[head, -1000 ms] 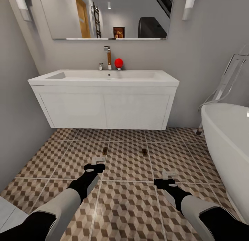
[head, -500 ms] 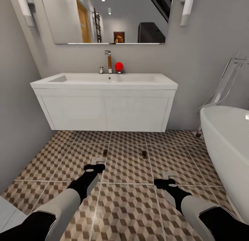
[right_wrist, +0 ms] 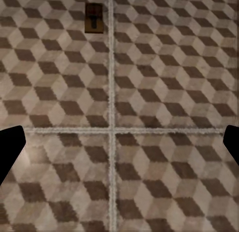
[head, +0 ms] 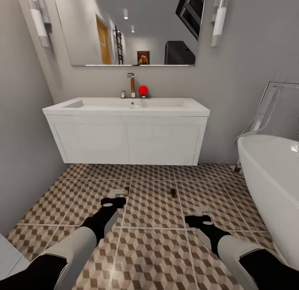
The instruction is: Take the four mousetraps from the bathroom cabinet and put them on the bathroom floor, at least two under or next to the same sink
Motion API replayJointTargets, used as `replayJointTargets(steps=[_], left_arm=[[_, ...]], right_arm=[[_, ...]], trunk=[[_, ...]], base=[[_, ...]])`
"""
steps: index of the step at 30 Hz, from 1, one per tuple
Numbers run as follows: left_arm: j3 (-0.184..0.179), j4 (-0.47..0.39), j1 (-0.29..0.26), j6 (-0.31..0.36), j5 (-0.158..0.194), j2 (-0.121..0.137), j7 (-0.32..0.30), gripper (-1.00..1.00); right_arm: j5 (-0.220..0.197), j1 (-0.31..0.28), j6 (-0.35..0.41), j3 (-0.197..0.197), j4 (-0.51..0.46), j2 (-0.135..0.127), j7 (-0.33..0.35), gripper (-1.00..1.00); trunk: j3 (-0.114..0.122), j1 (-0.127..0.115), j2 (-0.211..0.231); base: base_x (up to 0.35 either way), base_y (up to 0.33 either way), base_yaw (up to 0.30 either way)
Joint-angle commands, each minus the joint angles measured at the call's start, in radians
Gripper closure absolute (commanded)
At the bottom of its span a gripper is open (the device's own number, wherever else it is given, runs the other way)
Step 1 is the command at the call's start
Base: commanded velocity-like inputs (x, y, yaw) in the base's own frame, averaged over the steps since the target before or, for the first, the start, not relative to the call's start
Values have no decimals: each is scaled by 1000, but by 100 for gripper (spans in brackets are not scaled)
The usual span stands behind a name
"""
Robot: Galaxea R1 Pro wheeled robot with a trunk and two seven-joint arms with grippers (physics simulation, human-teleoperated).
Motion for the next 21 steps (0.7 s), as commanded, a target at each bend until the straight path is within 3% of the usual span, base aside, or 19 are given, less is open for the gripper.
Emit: replayJointTargets(steps=[1, 14, 21], left_arm=[[-8, -2, 0, 6, 9, 1, 7, -100], [-8, 19, 0, 5, 11, -2, 7, -100], [-8, 70, 0, 4, 14, -1, 6, -100]], right_arm=[[-10, -1, -3, 8, 2, 0, -3, -100], [-11, 21, -3, 8, 45, -12, -23, -100], [-11, 63, -3, 9, 52, -28, -29, -100]], trunk=[[3, -1, 0], [53, -6, 3], [53, -6, 3]], base=[[0, 0, 0], [0, 0, 0], [0, 0, 0]])
